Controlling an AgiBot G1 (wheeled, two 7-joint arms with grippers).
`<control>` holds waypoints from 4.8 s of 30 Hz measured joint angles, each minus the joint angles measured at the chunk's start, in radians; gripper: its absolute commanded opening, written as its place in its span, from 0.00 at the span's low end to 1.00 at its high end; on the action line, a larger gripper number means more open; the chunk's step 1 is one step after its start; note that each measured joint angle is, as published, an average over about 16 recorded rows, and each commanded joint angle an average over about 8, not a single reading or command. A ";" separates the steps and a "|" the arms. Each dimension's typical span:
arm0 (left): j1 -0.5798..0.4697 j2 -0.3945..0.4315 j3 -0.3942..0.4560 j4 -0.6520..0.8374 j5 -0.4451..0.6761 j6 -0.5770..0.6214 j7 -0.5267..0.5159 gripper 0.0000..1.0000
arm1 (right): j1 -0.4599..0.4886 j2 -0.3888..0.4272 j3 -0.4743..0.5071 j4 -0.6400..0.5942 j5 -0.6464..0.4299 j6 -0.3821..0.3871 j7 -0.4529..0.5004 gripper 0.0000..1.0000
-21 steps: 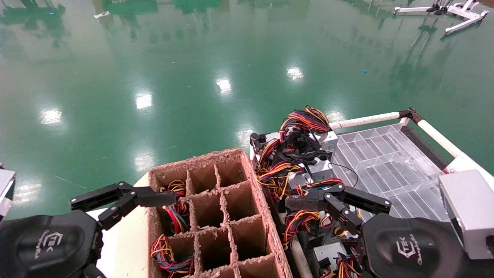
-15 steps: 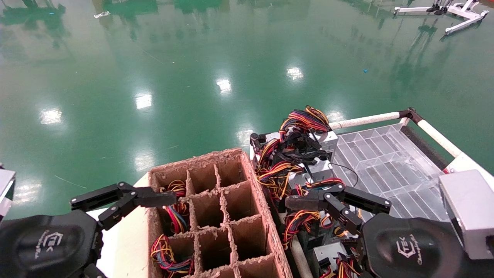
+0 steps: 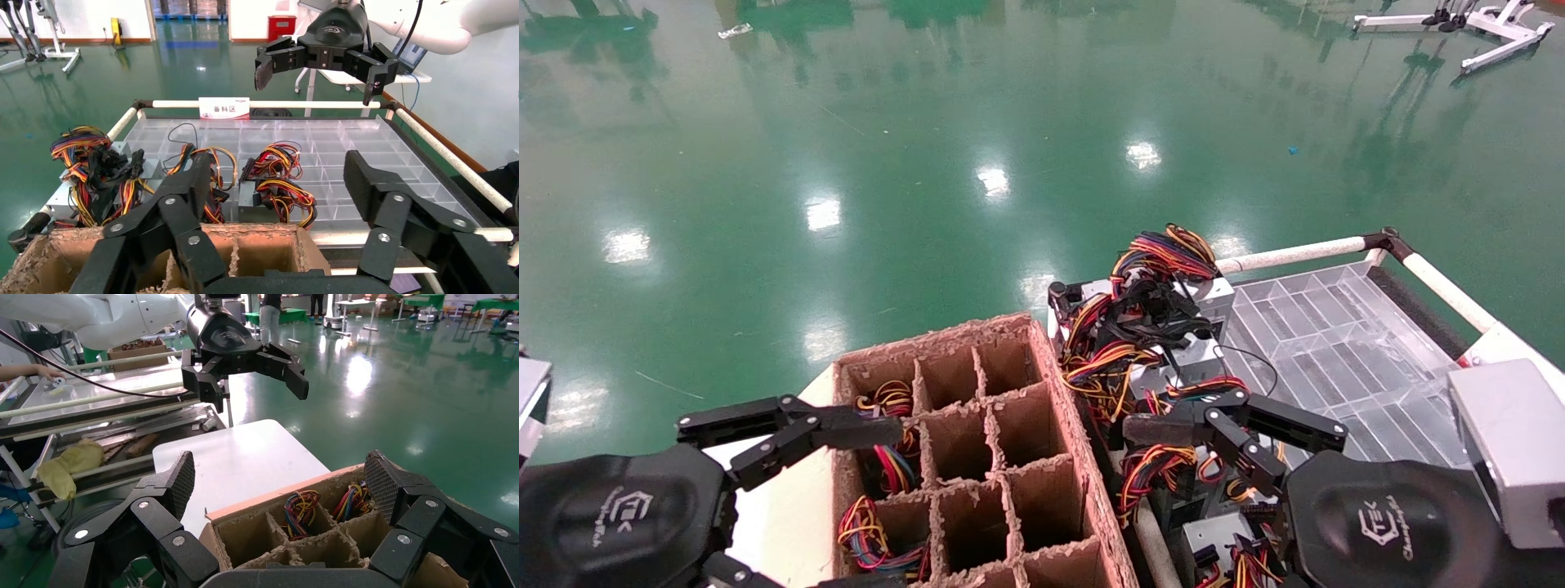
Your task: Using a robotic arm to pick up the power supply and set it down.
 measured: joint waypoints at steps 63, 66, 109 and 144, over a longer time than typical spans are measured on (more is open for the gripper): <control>0.000 0.000 0.001 0.000 0.000 0.000 0.000 1.00 | 0.315 -0.670 -0.392 -0.525 -0.624 0.193 -0.223 0.00; 0.000 0.000 0.001 0.000 0.000 0.000 0.000 1.00 | 0.317 -0.680 -0.399 -0.531 -0.637 0.207 -0.223 0.00; 0.000 0.000 0.001 0.000 -0.001 0.000 0.001 1.00 | 0.316 -0.581 -0.232 -0.623 -0.330 0.067 -0.188 0.00; 0.000 0.000 0.001 0.000 -0.001 0.000 0.001 1.00 | 0.902 -0.288 -0.235 -1.107 -0.417 0.176 -0.395 0.00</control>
